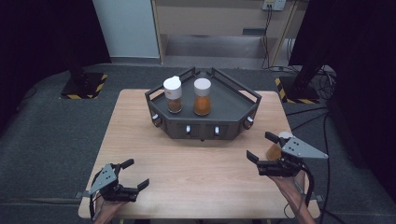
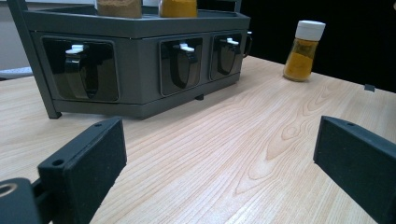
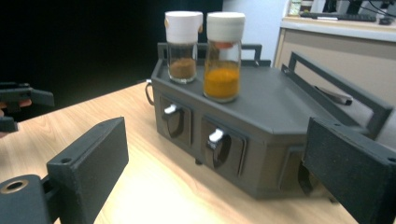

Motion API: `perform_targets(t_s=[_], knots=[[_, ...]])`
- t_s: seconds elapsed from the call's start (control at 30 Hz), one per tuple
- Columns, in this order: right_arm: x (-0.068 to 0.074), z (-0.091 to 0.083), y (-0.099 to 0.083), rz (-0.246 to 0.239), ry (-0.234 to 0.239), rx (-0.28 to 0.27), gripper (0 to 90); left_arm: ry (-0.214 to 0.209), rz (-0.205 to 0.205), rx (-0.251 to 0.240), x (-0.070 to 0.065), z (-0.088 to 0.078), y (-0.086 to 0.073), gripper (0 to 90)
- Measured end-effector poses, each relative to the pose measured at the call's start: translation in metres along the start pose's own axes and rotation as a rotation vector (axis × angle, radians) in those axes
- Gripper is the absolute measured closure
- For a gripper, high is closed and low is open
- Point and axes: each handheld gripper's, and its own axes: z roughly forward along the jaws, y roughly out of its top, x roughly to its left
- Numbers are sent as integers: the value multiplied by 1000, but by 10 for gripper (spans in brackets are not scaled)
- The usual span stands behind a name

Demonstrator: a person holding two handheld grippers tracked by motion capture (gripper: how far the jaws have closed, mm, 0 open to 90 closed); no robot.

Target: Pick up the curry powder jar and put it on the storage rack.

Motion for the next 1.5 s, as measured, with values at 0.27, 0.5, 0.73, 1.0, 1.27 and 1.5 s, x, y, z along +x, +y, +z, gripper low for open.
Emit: perform_targets(t_s=[0.27, 0.5, 0.73, 1.0, 1.27, 1.5], knots=[[3, -20, -27, 39, -35, 6, 69, -1, 0, 1, 0, 0, 0, 13], [9, -33, -49, 35, -68, 18, 70, 1, -1, 0, 0, 0, 0, 13], [11, -41, -64, 49, -87, 31, 70, 1, -2, -2, 0, 0, 0, 13], [13, -42, -74, 64, -95, 44, 71, 1, -3, -2, 0, 0, 0, 13], [11, -42, -80, 74, -96, 46, 72, -1, -2, -4, 0, -1, -1, 13], [11, -42, -82, 74, -104, 45, 72, -4, -4, -9, 2, -1, -1, 13]])
